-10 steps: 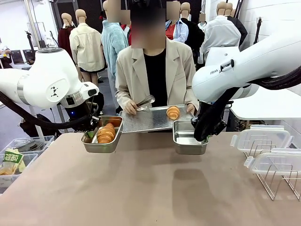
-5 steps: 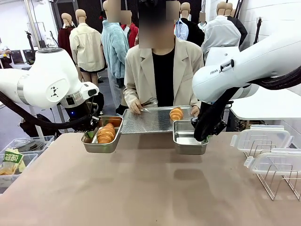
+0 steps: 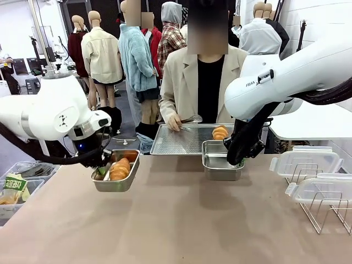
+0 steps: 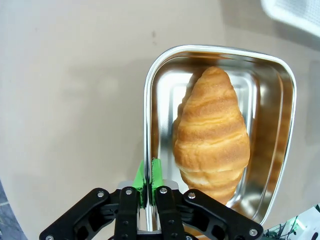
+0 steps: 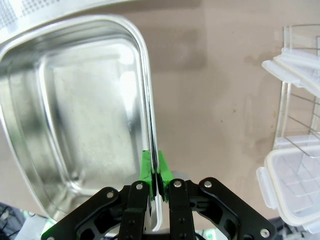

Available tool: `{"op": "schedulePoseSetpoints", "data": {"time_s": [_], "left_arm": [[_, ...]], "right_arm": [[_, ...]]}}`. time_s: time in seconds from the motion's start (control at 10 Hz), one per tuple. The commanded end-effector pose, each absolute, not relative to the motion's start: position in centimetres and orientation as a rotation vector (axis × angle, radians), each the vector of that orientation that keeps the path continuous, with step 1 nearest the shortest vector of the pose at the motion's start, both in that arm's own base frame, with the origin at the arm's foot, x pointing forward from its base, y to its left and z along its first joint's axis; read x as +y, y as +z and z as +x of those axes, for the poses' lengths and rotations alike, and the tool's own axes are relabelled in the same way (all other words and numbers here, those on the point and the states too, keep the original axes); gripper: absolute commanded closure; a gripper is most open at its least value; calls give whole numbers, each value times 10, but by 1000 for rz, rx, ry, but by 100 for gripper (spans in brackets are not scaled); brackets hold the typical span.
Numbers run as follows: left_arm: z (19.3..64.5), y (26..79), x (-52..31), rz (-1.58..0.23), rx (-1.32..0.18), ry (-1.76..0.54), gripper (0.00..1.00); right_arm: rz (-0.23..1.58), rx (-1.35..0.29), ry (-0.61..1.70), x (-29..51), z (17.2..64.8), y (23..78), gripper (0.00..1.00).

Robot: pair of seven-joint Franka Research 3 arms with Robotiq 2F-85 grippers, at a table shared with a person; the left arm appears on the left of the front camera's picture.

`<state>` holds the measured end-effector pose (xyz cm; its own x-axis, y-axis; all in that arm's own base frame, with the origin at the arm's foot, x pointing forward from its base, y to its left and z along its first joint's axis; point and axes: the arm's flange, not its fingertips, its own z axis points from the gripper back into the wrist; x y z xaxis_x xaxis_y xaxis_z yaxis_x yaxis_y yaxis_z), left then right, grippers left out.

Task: Place the bread in airtight containers.
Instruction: Once an object is inside an Airtight Container , place the container in the center of the table.

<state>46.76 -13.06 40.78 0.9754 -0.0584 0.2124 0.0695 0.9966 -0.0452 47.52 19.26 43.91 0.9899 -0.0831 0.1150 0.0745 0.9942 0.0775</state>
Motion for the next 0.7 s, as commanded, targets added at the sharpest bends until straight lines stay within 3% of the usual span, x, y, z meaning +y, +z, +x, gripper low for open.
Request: {"op": "schedulePoseSetpoints", "data": {"time_s": [0.0, 0.6], "left_arm": [[477, 380, -115, -101, -176, -53, 100], [482, 335, -98, -26, -184, -25, 100]], "right_arm": [[65, -135, -87, 192, 472, 440, 100], [65, -135, -87, 192, 472, 440, 100]]}}
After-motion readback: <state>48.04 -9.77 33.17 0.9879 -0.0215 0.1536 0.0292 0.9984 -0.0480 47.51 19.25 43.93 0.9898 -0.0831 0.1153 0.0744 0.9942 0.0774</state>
